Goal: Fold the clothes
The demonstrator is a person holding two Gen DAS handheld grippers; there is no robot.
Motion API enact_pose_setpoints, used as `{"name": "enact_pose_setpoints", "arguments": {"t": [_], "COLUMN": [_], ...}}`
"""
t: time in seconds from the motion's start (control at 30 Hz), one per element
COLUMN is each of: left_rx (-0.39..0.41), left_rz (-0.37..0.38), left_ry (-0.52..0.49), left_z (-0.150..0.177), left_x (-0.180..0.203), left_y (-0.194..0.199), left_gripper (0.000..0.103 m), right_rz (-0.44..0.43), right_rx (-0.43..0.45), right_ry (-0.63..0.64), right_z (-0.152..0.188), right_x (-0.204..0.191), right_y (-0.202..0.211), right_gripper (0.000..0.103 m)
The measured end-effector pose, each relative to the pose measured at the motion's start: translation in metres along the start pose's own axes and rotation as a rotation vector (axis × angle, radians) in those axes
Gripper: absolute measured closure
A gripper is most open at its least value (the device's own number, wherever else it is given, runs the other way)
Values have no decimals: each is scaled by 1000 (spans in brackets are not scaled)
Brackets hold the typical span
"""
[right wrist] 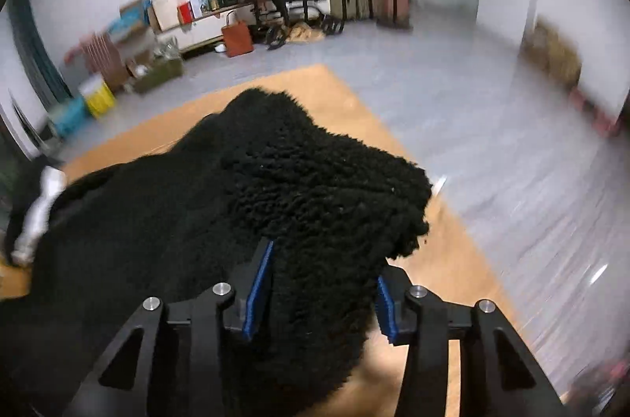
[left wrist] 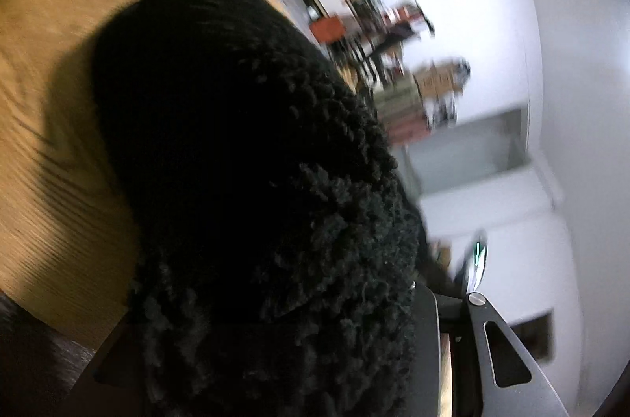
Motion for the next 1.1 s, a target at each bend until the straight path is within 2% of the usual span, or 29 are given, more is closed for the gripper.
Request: {"name": "enact_pose_setpoints", "arguments": {"t": [0.1,0.17,0.27,0.33,0.37,0.4,0.43,0.5,0.57,0.63,0.7,0.77,0.87,0.93,0.97,1.03,1.07,1.1], "left_rx": [-72,-85,-76,-79,-92,-104,-166,-311,-438,-504,-448,-384,-409,-407,-403,-400,-402,-404], "left_rz": [-23,-44,-82,-86,-77,-68,-31,45,96,126,196,237,262,268,266,266,268,270], "left_ry": [-36,-56,-68,-51,-38,-26,-6,12,9,67,188,260,294,284,270,248,242,237], "left_z": [29,44,54,55,56,56,59,69,74,68,48,32,29,30,31,35,40,45], "left_x": [23,34,44,44,42,40,39,40,37,22,4,-11,-19,-19,-19,-18,-17,-15], "left_y": [-38,-55,-68,-69,-66,-63,-60,-46,-29,-11,2,4,-2,-1,1,3,4,4], "left_gripper": [60,60,59,51,40,30,24,22,22,22,22,22,22,22,22,22,22,22], "right_rz": [214,331,395,387,360,323,281,152,34,-80,-232,-423,-712,-855,-916,-993,-1017,-988], "right_rx": [24,20,-29,-51,-55,-54,-46,-19,-31,-58,-109,-192,-334,-415,-443,-448,-454,-470], "right_ry": [219,352,356,305,269,236,226,227,249,260,165,-3,-275,-418,-484,-591,-631,-621], "right_z": [-31,-43,-50,-49,-47,-50,-48,-37,-14,17,58,106,176,208,220,219,219,217], "right_x": [-32,-55,-68,-61,-54,-53,-52,-54,-64,-71,-68,-59,-73,-88,-96,-110,-117,-126], "right_y": [-34,-58,-88,-91,-86,-77,-65,-29,6,41,67,84,106,113,117,114,111,108], "right_gripper": [59,59,58,53,49,33,18,16,15,0,0,0,0,0,0,0,0,0]}}
Point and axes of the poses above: each gripper's, at about its wrist camera, not at the fingertips, and y roughly against the way its jaws point, x to its right, z to its underside, the point moved 8 cm from there along -y, roughly the way its jaws point, and after that the axes turned 1 degree about y, right-handed, at the moved point
